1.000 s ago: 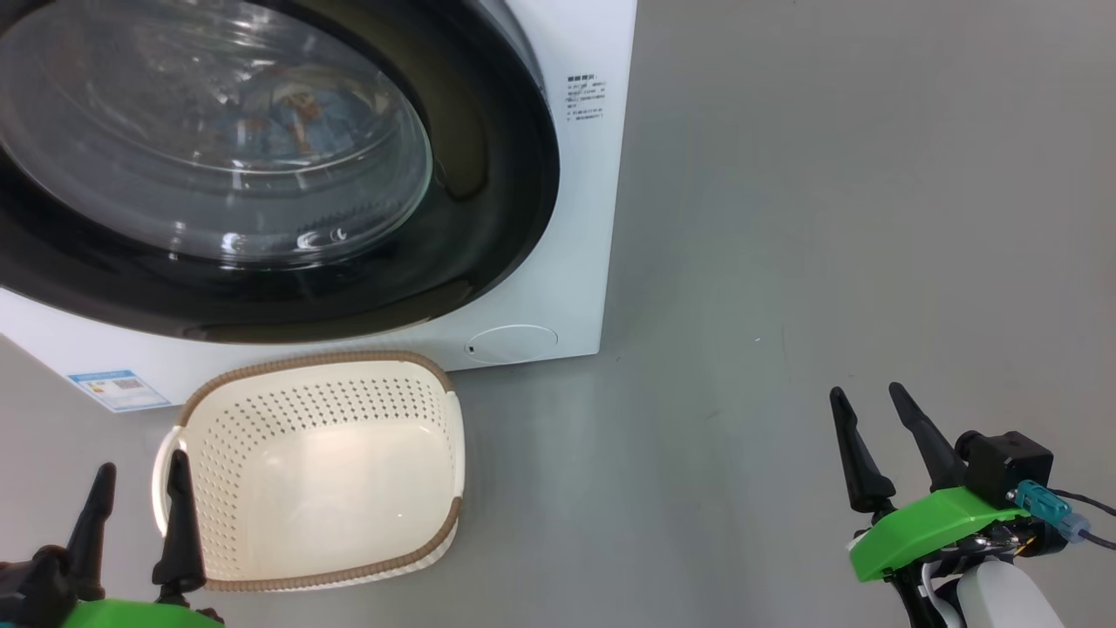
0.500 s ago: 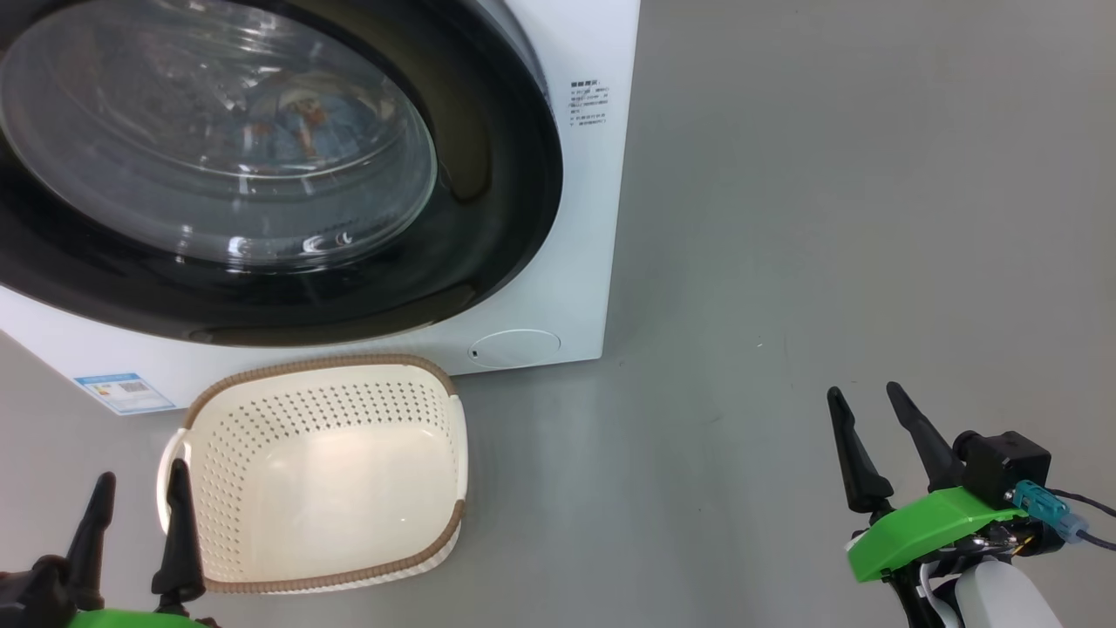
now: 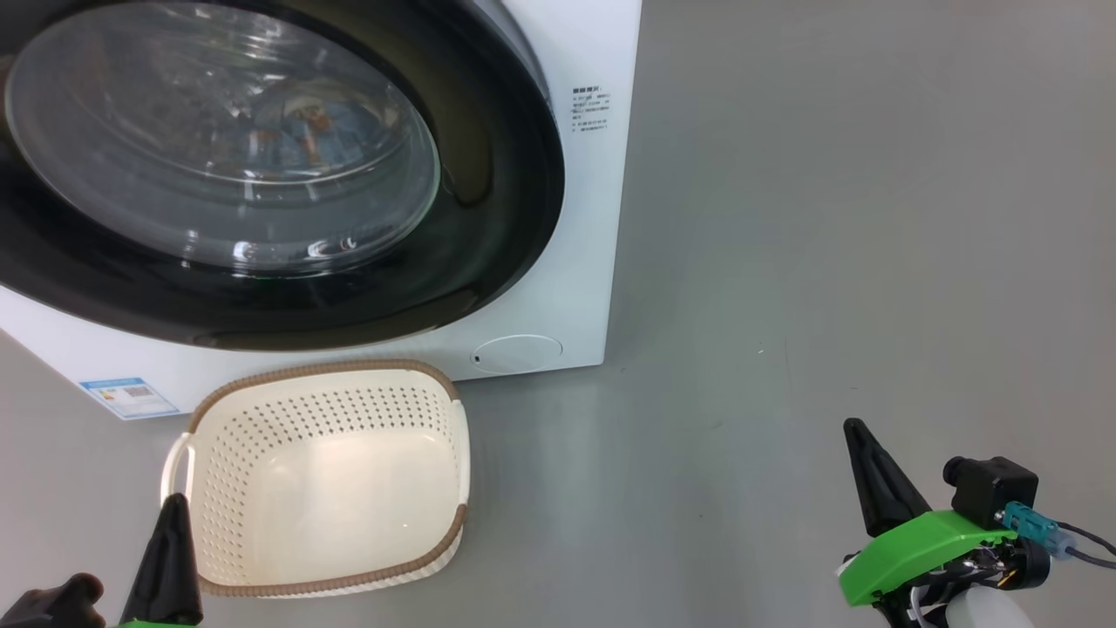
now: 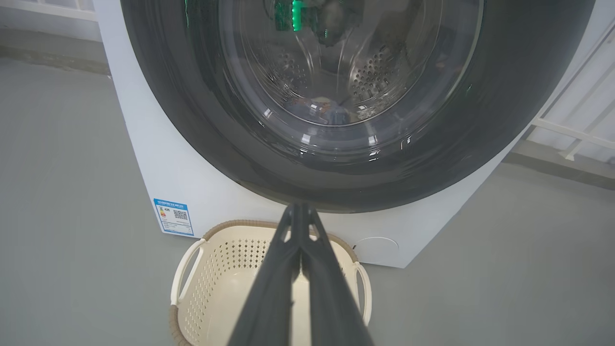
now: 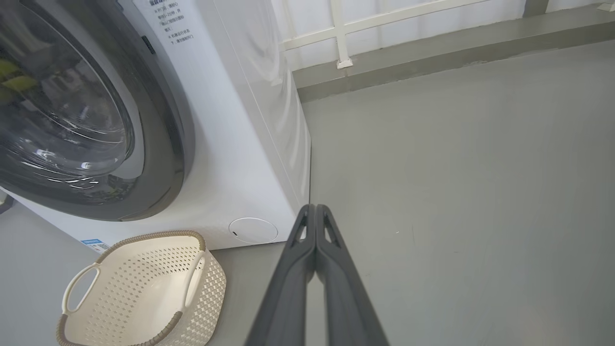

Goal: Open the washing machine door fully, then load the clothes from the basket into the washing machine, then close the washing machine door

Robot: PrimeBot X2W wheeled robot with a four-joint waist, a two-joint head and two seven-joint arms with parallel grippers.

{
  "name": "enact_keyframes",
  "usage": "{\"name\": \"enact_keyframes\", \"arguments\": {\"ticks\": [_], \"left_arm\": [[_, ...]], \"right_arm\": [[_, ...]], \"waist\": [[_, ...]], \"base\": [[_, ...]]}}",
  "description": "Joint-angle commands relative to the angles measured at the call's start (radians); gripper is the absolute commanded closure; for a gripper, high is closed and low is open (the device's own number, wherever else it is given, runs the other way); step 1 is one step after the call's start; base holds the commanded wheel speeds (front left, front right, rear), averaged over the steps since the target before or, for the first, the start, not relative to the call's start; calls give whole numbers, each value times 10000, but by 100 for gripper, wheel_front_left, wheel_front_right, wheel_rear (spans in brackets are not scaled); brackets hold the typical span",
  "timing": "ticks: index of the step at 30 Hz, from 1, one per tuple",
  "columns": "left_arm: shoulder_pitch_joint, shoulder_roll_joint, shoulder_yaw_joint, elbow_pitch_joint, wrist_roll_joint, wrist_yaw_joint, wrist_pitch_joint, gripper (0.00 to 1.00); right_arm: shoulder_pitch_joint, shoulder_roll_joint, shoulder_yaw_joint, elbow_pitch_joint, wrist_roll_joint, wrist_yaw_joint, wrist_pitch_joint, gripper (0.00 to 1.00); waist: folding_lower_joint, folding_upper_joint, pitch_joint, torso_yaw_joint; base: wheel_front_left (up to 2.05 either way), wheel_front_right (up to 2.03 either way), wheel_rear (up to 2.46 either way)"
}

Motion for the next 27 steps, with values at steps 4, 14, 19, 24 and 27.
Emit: {"name": "enact_keyframes", "arguments": {"ticks": [4, 14, 19, 24, 27], "left_arm": [[-175, 160, 97, -160, -597, 6, 131, 100], [-288, 99, 111, -78, -1599, 1, 415, 100], [-339, 68, 119, -41, -2101, -2, 558, 100], [-389, 36, 128, -6, -2602, -5, 701, 100], [-419, 16, 133, 14, -2902, -6, 787, 100]], "right_arm": [[-91, -47, -77, -337, 643, -5, 138, 100], [-19, -8, -166, -483, 1709, -10, 429, 100], [22, 12, -212, -559, 2243, -13, 576, 100], [63, 32, -258, -635, 2777, -16, 724, 100], [88, 44, -286, -681, 3097, -17, 813, 100]], "waist": [[-1, 0, -47, 24], [-3, 0, -156, 67], [-3, 0, -213, 88], [-3, 0, -271, 110], [-3, 0, -305, 122]], "base": [[0, 0, 0], [0, 0, 0], [0, 0, 0], [0, 0, 0], [0, 0, 0]]}}
